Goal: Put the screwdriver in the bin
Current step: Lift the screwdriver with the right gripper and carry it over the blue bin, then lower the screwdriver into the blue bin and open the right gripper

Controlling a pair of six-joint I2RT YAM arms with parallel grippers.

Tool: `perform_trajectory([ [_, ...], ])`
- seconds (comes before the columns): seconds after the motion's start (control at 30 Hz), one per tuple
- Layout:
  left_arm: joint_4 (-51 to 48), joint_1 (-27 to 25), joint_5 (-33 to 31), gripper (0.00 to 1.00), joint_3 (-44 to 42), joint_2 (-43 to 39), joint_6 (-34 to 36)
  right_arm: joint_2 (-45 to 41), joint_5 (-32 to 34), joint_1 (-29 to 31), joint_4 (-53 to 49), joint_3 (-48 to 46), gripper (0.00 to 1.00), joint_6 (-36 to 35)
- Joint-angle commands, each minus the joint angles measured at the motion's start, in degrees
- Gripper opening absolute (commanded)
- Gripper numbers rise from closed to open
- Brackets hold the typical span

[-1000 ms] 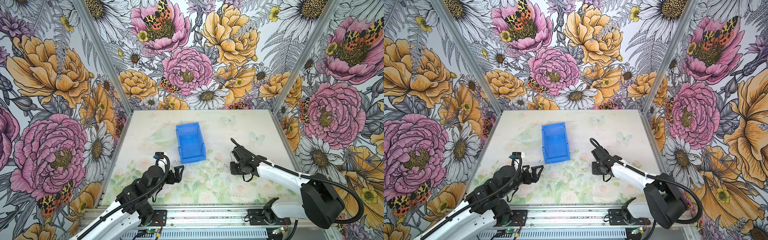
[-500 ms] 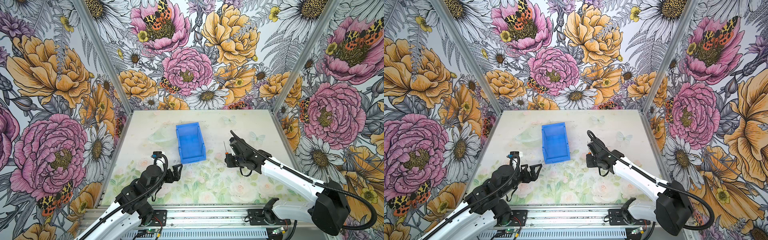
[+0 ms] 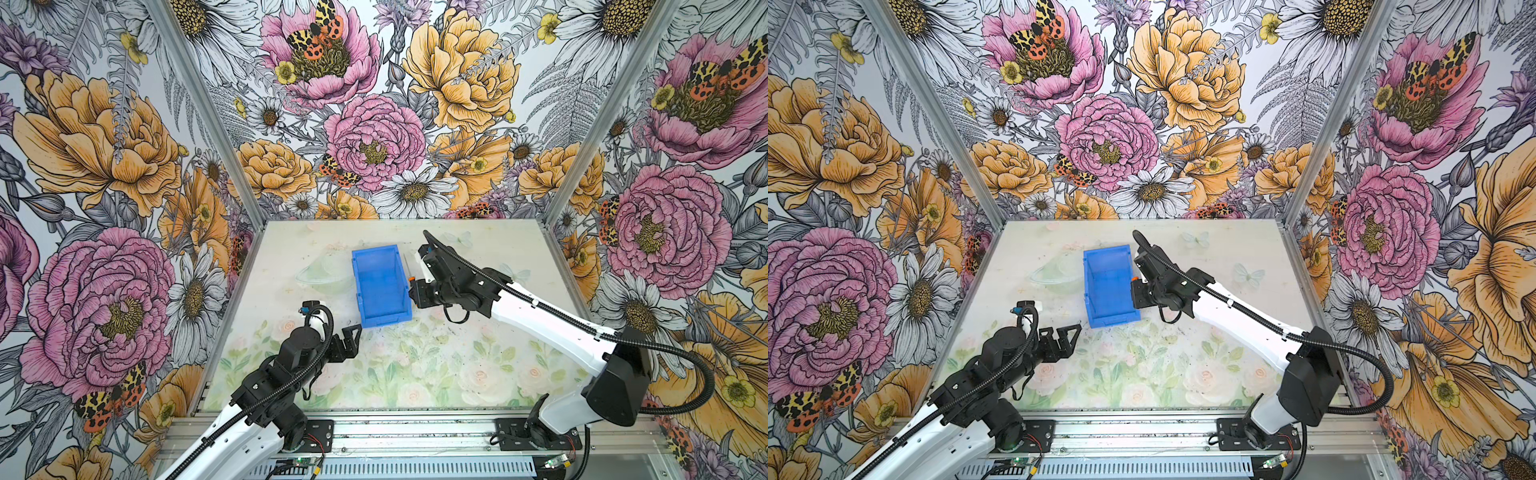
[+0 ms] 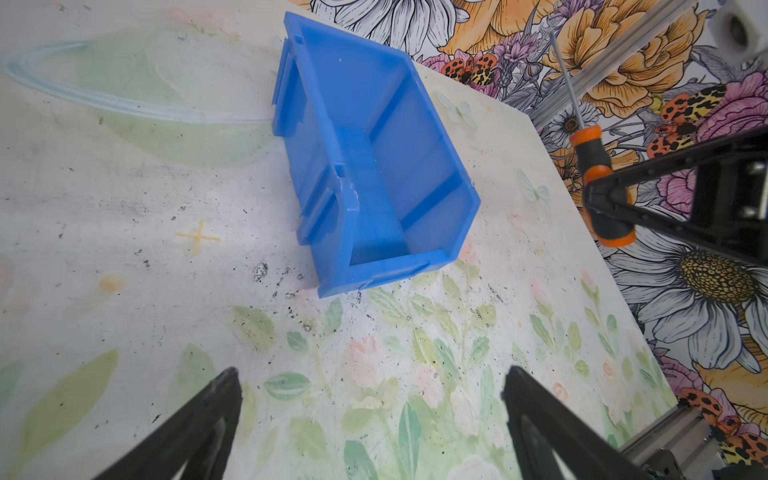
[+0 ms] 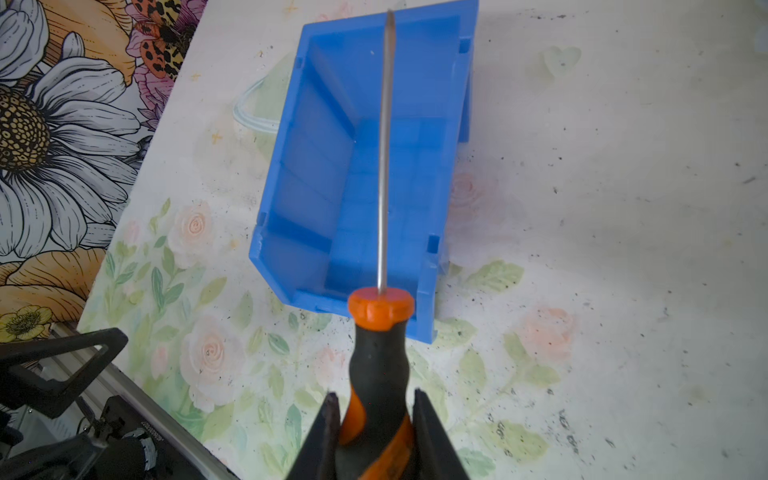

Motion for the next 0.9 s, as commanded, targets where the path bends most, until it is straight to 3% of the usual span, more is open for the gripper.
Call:
perform_trajectory([
  [0.0,2.04,1.06,0.25,0.99,0.41,-0.12,1.37,3.87,-1.38,2.26,0.15,4.68,0.00,-0.47],
  [0.53,2.21,1.53,0.20,0.99,0.04,-0.71,1.29,23.31,-3.78,2.79,5.64,16.77,0.00,1.00],
  [0.87,2.81,1.72,1.21,0.99,0.09,0.02,1.56,29.08,-4.06,1.38,6.74,18.60,0.00,1.29],
])
